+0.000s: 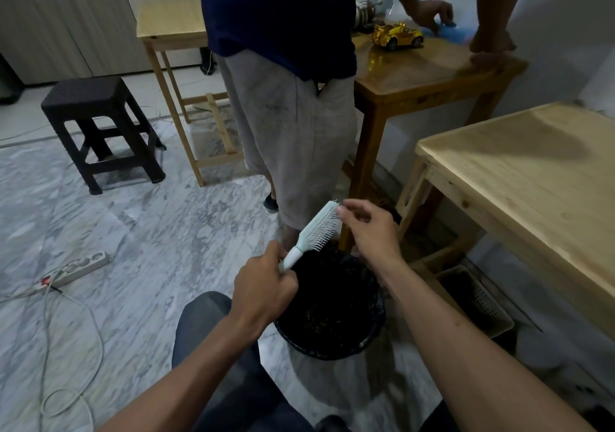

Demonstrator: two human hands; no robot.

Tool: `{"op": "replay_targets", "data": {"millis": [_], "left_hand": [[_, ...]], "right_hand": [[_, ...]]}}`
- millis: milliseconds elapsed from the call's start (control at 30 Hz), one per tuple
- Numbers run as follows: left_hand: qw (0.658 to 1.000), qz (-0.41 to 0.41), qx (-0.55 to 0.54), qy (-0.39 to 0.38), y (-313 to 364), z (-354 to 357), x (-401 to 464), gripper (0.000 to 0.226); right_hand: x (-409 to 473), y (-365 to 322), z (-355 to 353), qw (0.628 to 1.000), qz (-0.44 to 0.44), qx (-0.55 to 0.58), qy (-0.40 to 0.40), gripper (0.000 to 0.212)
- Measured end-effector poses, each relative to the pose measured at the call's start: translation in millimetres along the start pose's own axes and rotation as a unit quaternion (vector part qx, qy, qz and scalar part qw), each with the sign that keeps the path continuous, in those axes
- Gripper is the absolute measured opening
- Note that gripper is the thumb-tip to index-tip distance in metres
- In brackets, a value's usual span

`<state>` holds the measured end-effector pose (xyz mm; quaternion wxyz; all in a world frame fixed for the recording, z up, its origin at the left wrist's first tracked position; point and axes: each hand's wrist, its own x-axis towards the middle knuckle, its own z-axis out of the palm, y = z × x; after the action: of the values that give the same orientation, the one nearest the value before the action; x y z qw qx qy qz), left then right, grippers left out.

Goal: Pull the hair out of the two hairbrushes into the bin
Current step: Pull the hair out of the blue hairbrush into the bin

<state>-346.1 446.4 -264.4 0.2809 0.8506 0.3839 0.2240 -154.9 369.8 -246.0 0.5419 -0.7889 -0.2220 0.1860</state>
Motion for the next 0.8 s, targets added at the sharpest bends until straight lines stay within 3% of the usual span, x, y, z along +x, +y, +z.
{"op": "replay_targets", "data": {"millis": [233, 367, 533, 733, 800], "left_hand": [[1.000, 0.005, 0.014, -0.017, 1, 5, -13, 0.009], [0.995, -0.064, 0.060, -0.050, -5, 3, -8, 0.005], [0.993, -0.090, 0.072, -0.031, -19, -3, -9, 0.009], [0.996, -0.043, 0.077, -0.005, -15, -2, -9, 0.012], [0.996, -0.021, 0.082, 0.002, -13, 0, -11, 0.013]], "right_hand": [[-5, 4, 9, 0.994, -0.005, -0.082, 0.073, 0.022], [-9, 8, 14, 0.991, 0.077, 0.038, 0.101, 0.027], [-5, 6, 3, 0.995, 0.051, 0.003, 0.089, 0.023], [-10, 18, 2, 0.997, 0.047, -0.062, 0.018, 0.046], [-13, 21, 4, 0.998, 0.036, -0.047, -0.010, 0.040]]}}
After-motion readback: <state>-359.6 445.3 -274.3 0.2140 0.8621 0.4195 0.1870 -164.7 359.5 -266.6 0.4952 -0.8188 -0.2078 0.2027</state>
